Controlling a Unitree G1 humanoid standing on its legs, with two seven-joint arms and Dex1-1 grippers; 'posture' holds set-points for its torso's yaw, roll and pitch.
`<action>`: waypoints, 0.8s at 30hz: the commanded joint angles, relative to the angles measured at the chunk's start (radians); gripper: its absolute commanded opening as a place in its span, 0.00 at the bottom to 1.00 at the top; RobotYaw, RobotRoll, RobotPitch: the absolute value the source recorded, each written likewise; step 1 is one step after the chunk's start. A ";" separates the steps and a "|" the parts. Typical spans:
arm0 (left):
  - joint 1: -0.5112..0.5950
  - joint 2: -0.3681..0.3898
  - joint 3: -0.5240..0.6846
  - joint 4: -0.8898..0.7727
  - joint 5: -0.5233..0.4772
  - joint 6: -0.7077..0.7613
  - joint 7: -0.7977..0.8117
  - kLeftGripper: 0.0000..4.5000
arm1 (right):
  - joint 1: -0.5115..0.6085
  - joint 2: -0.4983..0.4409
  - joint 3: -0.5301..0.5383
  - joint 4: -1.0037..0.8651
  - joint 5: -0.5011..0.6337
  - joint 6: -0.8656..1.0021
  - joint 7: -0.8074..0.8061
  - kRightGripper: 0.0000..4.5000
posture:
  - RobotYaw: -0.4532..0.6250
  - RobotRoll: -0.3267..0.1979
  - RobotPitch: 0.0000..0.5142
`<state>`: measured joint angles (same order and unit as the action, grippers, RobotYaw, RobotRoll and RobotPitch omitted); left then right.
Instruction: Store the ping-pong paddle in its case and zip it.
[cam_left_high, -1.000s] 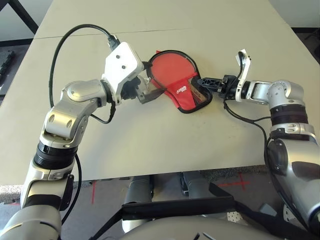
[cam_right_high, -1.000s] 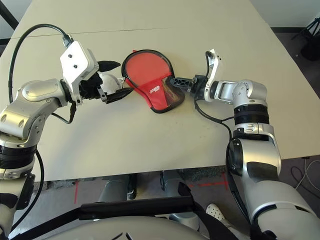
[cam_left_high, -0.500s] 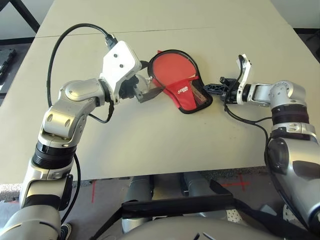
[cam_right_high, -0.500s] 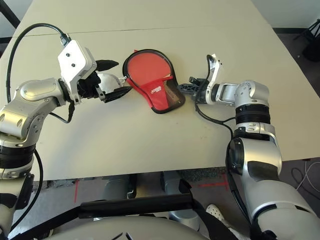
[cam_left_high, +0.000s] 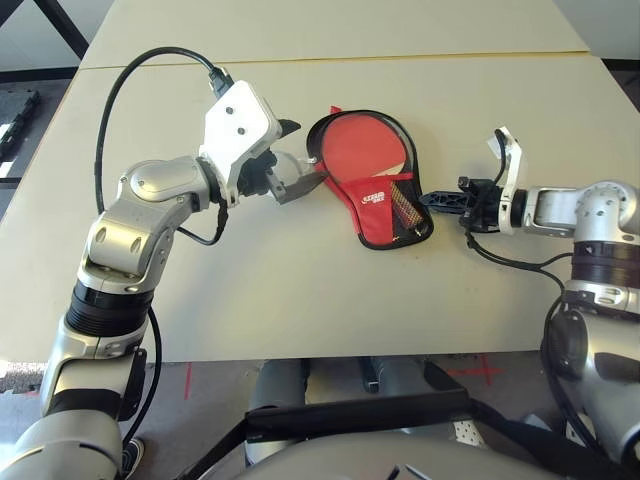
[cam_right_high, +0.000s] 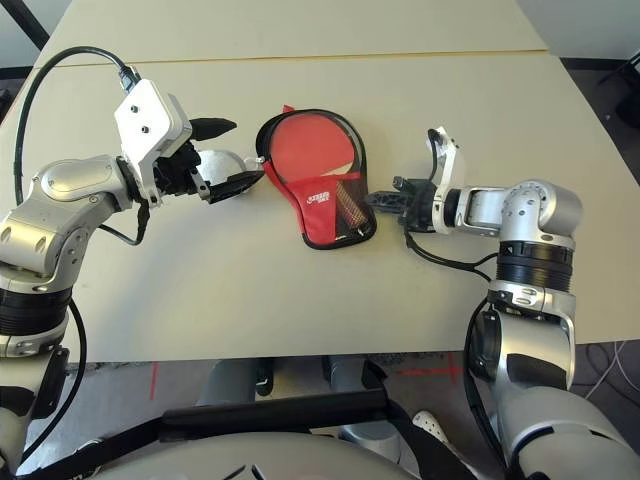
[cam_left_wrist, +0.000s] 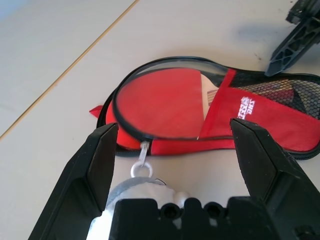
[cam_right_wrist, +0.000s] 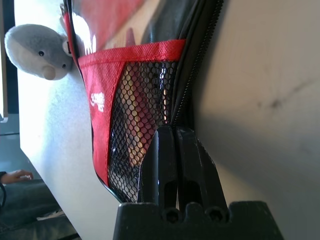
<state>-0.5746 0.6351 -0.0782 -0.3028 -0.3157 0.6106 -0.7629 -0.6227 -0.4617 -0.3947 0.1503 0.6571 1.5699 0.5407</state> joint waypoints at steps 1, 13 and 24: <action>0.014 -0.012 -0.006 0.008 0.005 -0.017 0.000 1.00 | 0.014 -0.007 -0.031 -0.034 0.006 0.042 -0.023 0.01 | 0.48 0.62 0.48; 0.004 -0.032 -0.017 0.026 0.014 -0.036 -0.004 1.00 | -0.044 0.009 -0.008 -0.005 0.008 -0.013 -0.047 0.01 | 0.47 0.62 0.46; 0.015 -0.043 -0.018 0.008 0.011 -0.028 0.004 1.00 | -0.163 0.034 0.050 0.187 -0.030 -0.058 -0.058 0.70 | 0.50 0.62 0.47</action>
<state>-0.5754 0.5919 -0.0891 -0.2820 -0.3100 0.5817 -0.7608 -0.7823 -0.4345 -0.3590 0.3112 0.6412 1.5095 0.4960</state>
